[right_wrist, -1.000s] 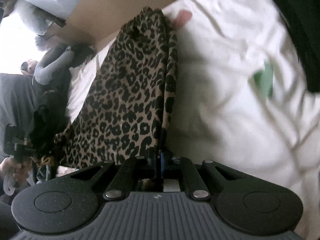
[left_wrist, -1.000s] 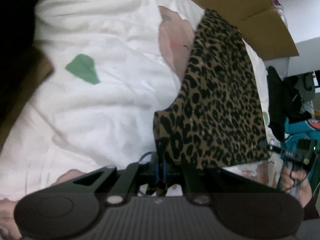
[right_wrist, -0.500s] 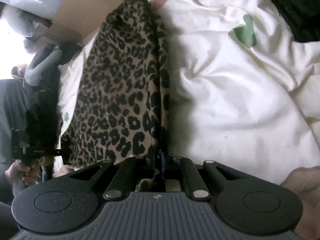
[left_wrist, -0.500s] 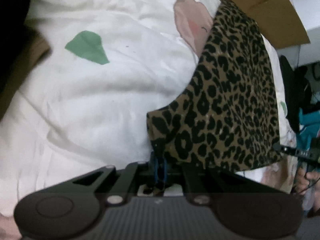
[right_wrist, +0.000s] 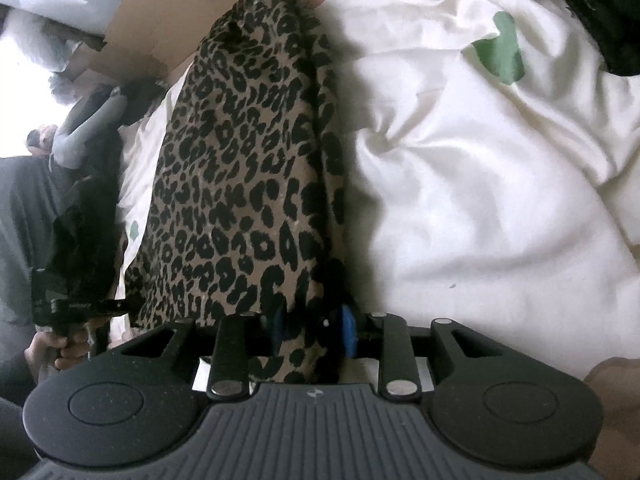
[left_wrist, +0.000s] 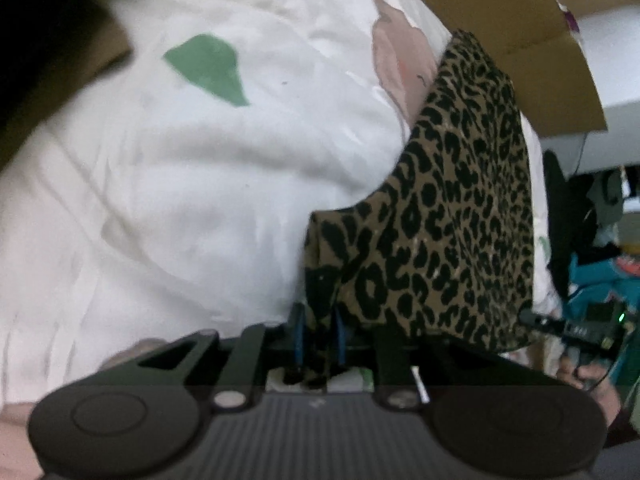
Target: Fold clothes
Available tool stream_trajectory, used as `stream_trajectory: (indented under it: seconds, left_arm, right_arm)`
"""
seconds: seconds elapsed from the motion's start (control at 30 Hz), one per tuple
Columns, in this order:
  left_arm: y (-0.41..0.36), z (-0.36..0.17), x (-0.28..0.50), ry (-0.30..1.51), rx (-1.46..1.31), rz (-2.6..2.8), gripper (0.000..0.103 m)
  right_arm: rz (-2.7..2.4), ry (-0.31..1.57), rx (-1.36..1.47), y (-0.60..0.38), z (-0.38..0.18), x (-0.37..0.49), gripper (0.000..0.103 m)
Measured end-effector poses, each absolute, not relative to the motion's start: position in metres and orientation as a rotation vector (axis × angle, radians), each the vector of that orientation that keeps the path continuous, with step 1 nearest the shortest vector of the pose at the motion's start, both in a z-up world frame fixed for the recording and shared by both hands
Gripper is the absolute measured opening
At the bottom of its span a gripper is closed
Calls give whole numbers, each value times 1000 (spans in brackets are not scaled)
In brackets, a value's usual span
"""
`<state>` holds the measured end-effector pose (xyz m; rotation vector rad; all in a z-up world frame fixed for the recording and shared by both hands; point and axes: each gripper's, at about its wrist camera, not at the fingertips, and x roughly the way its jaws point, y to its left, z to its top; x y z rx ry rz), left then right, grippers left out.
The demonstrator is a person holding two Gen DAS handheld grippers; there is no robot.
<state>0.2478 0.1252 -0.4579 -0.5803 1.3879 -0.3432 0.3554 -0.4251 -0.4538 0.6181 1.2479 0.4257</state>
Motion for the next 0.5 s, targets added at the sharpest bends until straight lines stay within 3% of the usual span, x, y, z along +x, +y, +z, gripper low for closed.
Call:
stream_trajectory:
  seconds: [0.1, 0.13, 0.2, 0.5]
  left_arm:
    - [128, -461, 250, 1393, -619, -342, 13]
    - [127, -461, 251, 1398, -617, -343, 12]
    - [124, -454, 254, 1401, -591, -347, 6]
    - [131, -413, 245, 1386, -598, -406, 4]
  right_arm:
    - [433, 1249, 620, -423, -455, 356, 31]
    - [433, 1252, 618, -422, -456, 358, 15]
    - [436, 1257, 611, -419, -455, 360, 3]
    - [484, 1186, 581, -421, -420, 347, 1]
